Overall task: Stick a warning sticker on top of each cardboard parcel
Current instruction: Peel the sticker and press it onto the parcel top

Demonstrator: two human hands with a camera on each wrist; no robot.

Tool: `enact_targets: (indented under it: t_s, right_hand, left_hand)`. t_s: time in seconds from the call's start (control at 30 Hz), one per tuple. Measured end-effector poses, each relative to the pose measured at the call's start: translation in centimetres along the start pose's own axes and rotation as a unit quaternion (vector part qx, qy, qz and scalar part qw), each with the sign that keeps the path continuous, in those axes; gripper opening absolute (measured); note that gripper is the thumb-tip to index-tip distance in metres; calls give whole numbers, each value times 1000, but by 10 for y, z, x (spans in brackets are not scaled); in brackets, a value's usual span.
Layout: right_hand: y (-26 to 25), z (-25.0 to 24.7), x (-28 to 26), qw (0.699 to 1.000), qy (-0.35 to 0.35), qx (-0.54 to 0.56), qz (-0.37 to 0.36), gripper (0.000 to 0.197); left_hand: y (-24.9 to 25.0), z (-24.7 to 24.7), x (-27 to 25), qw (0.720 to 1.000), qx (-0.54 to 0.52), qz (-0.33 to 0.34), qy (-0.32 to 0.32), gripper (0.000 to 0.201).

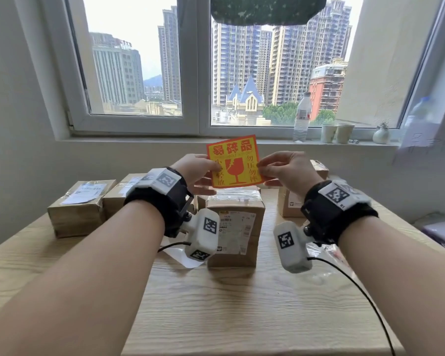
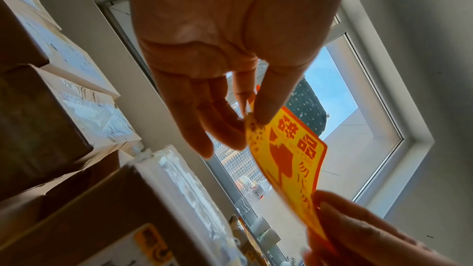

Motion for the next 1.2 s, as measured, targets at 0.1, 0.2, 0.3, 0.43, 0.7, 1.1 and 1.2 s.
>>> enact_targets:
  t_s: [0.1, 0.2, 0.3, 0.43, 0.7, 1.1, 1.2]
  right_hand:
    - [7, 5, 2, 999, 21, 19, 26, 13]
    - [15, 10, 5, 998, 46, 14, 42, 15]
    - [16, 12, 7, 997, 42, 20, 61, 13]
    - [20, 12, 9, 995, 45, 8, 84, 9]
    - [40, 20, 9, 992, 58, -82, 77, 7]
    - [38, 24, 8, 986, 65, -135, 70, 9]
    - [37, 26, 9, 984, 55, -156, 65, 9]
  left_hand:
    - [-4, 2, 1, 1000, 6, -19, -10, 12]
    - [-7, 3, 3, 999, 0, -34, 18, 16]
    - [-11, 1, 5, 998, 13, -35, 47, 19]
    - [-15, -6, 6, 996, 27, -32, 73, 19]
    - [-28, 3, 11, 986, 114, -11, 123, 21]
    - [-28, 9, 14, 965, 224, 2, 134, 25]
    - [-25, 13, 11, 955, 264, 7, 135, 26]
Point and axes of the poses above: each hand's wrist, its own x-axis towards the middle knuckle, its own z-axis out of the palm, y = z × x, the point moved 2 cm from there along x, towards the middle knuckle, and after that the axes turned 6 degrees about x, right-handed, at the moved point
